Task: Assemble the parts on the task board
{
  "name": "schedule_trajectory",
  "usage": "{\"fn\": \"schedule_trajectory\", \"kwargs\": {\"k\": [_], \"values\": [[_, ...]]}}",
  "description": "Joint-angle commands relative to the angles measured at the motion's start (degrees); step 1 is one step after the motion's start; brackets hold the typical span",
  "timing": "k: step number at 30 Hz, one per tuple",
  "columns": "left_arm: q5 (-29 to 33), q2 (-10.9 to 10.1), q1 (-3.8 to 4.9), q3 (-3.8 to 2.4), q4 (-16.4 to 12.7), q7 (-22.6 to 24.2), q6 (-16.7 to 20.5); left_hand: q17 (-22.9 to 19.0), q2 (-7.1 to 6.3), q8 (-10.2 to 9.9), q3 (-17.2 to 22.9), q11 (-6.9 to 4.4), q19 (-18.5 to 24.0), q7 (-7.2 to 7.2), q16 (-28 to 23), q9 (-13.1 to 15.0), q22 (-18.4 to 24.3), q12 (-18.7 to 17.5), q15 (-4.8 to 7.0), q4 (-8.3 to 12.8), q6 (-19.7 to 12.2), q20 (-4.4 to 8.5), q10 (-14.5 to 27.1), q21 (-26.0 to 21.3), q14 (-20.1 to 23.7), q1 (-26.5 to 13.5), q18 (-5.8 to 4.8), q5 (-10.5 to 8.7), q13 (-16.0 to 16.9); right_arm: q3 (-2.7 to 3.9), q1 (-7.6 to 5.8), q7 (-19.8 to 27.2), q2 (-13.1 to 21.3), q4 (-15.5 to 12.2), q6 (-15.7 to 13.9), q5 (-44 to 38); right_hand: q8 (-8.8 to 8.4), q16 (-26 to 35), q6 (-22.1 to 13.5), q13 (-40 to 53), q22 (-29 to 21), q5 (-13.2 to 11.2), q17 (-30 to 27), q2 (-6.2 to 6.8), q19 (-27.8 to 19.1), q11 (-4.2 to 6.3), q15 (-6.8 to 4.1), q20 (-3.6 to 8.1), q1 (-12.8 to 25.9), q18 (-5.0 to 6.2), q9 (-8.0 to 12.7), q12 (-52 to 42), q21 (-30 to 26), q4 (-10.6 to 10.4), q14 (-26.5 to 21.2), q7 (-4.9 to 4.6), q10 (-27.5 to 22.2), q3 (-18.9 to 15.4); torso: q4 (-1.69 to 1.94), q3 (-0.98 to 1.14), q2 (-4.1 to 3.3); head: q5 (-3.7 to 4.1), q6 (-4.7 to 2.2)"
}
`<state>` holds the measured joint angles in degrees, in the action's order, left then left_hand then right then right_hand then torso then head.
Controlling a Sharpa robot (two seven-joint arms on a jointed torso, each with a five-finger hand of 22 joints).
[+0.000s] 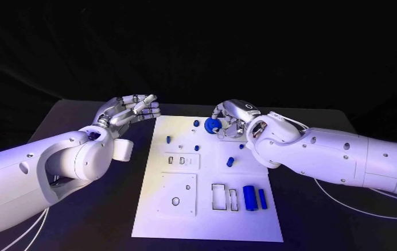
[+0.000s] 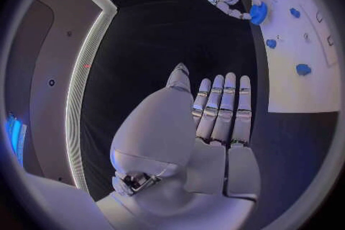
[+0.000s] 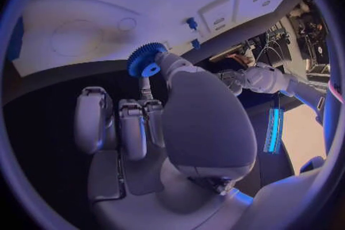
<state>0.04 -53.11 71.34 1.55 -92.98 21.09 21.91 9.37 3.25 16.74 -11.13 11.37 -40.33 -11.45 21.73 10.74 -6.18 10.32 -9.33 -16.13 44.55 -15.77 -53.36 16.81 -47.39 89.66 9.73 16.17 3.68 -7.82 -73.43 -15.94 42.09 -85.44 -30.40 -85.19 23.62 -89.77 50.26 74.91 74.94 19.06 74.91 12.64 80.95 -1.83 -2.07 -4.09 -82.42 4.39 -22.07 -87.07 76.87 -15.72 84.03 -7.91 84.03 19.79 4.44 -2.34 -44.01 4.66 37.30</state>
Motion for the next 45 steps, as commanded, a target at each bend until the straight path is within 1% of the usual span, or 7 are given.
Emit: {"fn": "schedule_trajectory", "kwargs": {"k": [1,10,17,31,35,41,45], "values": [[0.1,0.2,0.04,-0.04,0.0,0.2,-1.0,0.0,0.53,-0.3,-0.4,-0.04,0.4,-1.83,-0.3,-0.1,0.1,-0.3,-0.18,0.0,-0.5,-0.03,-0.4,-0.4,-0.1,0.2,0.60,-0.21,0.1,0.01,-0.04,-1.4,-1.2,0.3,-0.9,-4.1,-0.16,-0.2,2.1,11.8,0.3,-0.2,15.1,-0.11,0.0,0.47,-0.28,0.20,0.5,-0.31,-0.6,-0.2,0.2,0.0,6.0,2.00,3.8,0.2,0.07,-0.08,0.00,-0.51,-0.14],[0.1,0.4,0.05,-0.04,-0.1,0.2,-1.1,0.0,0.53,-0.3,-0.4,-0.04,0.4,-1.83,-0.3,-0.1,0.1,-0.3,-0.18,0.0,-0.5,-0.03,-0.4,-0.4,-0.1,0.2,0.60,-0.21,0.1,-0.03,0.09,-1.7,-5.8,3.6,-0.3,-5.2,-0.33,-0.2,2.1,11.8,0.3,-0.2,15.1,-0.12,0.0,0.45,-0.27,0.21,0.5,-0.32,-0.6,-0.2,0.2,0.0,6.0,1.98,3.8,0.5,0.22,-0.08,-0.19,-1.17,0.06],[0.1,0.9,0.05,-0.05,0.4,0.2,-1.1,0.0,0.68,-0.3,-0.6,-0.04,0.6,-1.84,-0.6,-0.1,0.2,-0.6,-0.19,0.0,-0.5,-0.07,-0.5,-0.5,-0.2,0.3,0.63,-0.29,0.1,-0.13,0.49,-1.4,-7.9,5.1,0.0,-6.0,-0.46,-0.2,2.0,11.7,0.3,-0.2,15.1,-0.12,0.0,0.43,-0.26,0.21,0.6,-0.32,-0.6,-0.1,0.2,0.0,6.0,1.94,3.7,0.7,0.28,-0.19,-0.32,-1.06,0.09],[0.1,1.1,0.05,-0.05,0.8,0.1,-1.2,0.0,0.68,-0.3,-0.6,-0.04,0.6,-1.84,-0.6,-0.1,0.2,-0.6,-0.19,0.0,-0.5,-0.07,-0.5,-0.5,-0.2,0.3,0.63,-0.29,0.1,-0.30,1.02,-1.5,-9.5,6.3,1.7,-6.2,-0.62,-0.2,2.0,11.8,0.3,-0.2,15.1,-0.04,0.0,0.40,-0.25,0.21,0.6,-0.33,-0.6,-0.2,0.2,0.1,6.0,1.91,3.7,1.0,0.22,-0.11,-0.20,-0.72,0.50],[0.1,1.1,0.05,-0.05,0.8,0.0,-1.2,0.0,0.75,-0.3,-0.7,-0.03,0.6,-1.85,-0.6,-0.1,0.2,-0.7,-0.19,-0.1,-0.6,-0.08,-0.5,-0.5,-0.3,0.3,0.64,-0.31,0.1,-0.33,1.17,-1.6,-9.8,6.5,2.0,-6.2,-0.63,-0.2,2.0,11.7,0.4,-0.2,15.1,-0.03,0.0,0.40,-0.25,0.21,0.6,-0.34,-0.6,-0.1,0.3,0.1,6.0,1.91,3.7,1.0,0.12,-0.05,-0.18,-1.39,0.67],[0.1,1.2,0.05,-0.05,0.8,-0.3,-1.5,0.0,0.77,-0.3,-0.7,-0.03,0.6,-1.85,-0.7,-0.1,0.2,-0.7,-0.20,-0.1,-0.6,-0.09,-0.5,-0.5,-0.3,0.3,0.64,-0.32,0.1,-0.37,1.30,-1.6,-10.0,6.8,2.4,-6.1,-0.68,-0.2,2.0,11.7,0.4,-0.3,15.1,0.04,0.1,0.38,-0.24,0.20,0.7,-0.36,-0.6,-0.1,0.3,0.1,6.0,1.89,3.7,1.0,0.26,-0.10,-0.16,-1.12,0.96],[0.1,1.1,0.05,-0.05,0.8,-0.4,-1.5,0.0,0.77,-0.3,-0.7,-0.03,0.6,-1.85,-0.7,-0.1,0.2,-0.7,-0.20,-0.1,-0.6,-0.09,-0.5,-0.5,-0.3,0.3,0.64,-0.32,0.1,-0.48,1.34,-1.6,-10.1,7.1,2.6,-6.0,-0.68,-0.2,2.0,11.7,0.4,-0.3,15.1,0.04,0.1,0.38,-0.24,0.20,0.7,-0.36,-0.6,-0.1,0.3,0.1,6.0,1.89,3.7,1.0,0.15,-0.07,-0.24,-1.22,0.90]]}}
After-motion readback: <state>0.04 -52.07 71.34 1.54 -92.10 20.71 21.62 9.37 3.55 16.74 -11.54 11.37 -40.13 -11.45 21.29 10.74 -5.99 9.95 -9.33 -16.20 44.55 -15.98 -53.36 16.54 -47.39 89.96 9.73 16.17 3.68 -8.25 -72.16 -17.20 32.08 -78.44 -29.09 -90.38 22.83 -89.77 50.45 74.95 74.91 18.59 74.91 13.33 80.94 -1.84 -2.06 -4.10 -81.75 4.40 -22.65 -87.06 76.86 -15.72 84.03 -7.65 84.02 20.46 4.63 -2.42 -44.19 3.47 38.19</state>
